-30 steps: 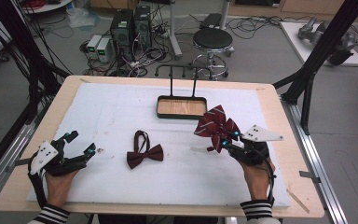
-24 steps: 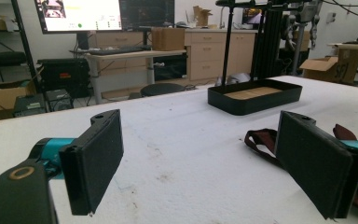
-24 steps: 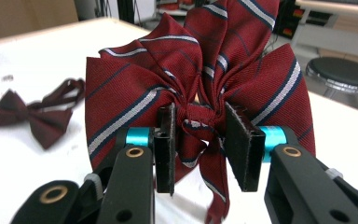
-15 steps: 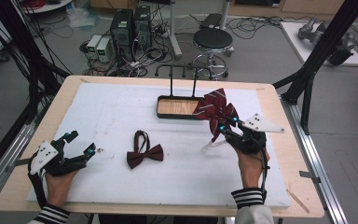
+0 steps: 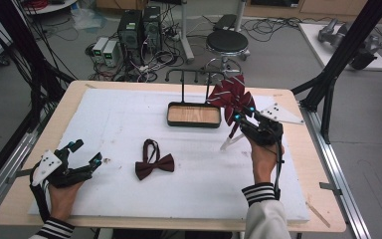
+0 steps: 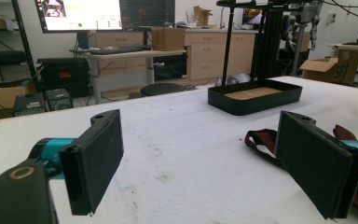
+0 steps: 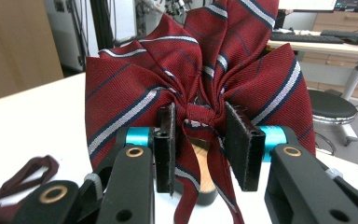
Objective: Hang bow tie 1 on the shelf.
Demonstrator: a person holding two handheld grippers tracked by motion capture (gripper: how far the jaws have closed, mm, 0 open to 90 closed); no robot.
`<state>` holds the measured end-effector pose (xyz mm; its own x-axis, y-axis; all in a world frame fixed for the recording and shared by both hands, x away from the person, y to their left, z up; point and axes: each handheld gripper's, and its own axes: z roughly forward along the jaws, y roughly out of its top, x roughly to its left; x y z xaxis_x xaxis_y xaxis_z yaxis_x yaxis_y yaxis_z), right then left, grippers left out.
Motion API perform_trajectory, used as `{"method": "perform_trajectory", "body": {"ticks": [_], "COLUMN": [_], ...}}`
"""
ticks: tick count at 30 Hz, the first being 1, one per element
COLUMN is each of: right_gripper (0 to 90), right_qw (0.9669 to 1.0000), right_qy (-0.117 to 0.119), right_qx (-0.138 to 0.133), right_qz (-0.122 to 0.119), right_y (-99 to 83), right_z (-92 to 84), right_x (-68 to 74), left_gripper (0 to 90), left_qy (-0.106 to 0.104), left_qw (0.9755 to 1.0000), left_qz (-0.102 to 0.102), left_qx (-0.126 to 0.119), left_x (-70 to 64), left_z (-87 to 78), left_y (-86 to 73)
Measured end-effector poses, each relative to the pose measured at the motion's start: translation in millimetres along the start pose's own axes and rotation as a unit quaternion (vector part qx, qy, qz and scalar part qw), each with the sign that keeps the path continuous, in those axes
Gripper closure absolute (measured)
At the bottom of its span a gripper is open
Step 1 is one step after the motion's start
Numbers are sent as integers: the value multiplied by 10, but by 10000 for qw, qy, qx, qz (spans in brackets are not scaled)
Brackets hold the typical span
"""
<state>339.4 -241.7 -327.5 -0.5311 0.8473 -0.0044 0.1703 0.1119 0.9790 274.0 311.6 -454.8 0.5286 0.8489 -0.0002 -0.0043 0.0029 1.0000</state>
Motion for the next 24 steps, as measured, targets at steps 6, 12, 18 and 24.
{"method": "perform_trajectory", "body": {"ticks": [6,12,18,24], "right_gripper": [662,662,662,662], "right_qw": [9998,9998,9998,9998], "right_qy": [-91,-150,-169,-171], "right_qx": [-106,-132,-125,-136], "right_qz": [132,86,30,-4], "right_y": [80,200,288,366], "right_z": [91,187,320,455], "right_x": [-75,-134,-152,-177], "left_gripper": [159,159,159,159], "left_qy": [-1,-2,-2,-7], "left_qw": [10000,10000,10000,10000], "left_qz": [-3,-4,-3,-9], "left_qx": [2,2,7,13], "left_x": [0,1,3,5], "left_z": [0,0,1,0], "left_y": [0,0,0,1]}}
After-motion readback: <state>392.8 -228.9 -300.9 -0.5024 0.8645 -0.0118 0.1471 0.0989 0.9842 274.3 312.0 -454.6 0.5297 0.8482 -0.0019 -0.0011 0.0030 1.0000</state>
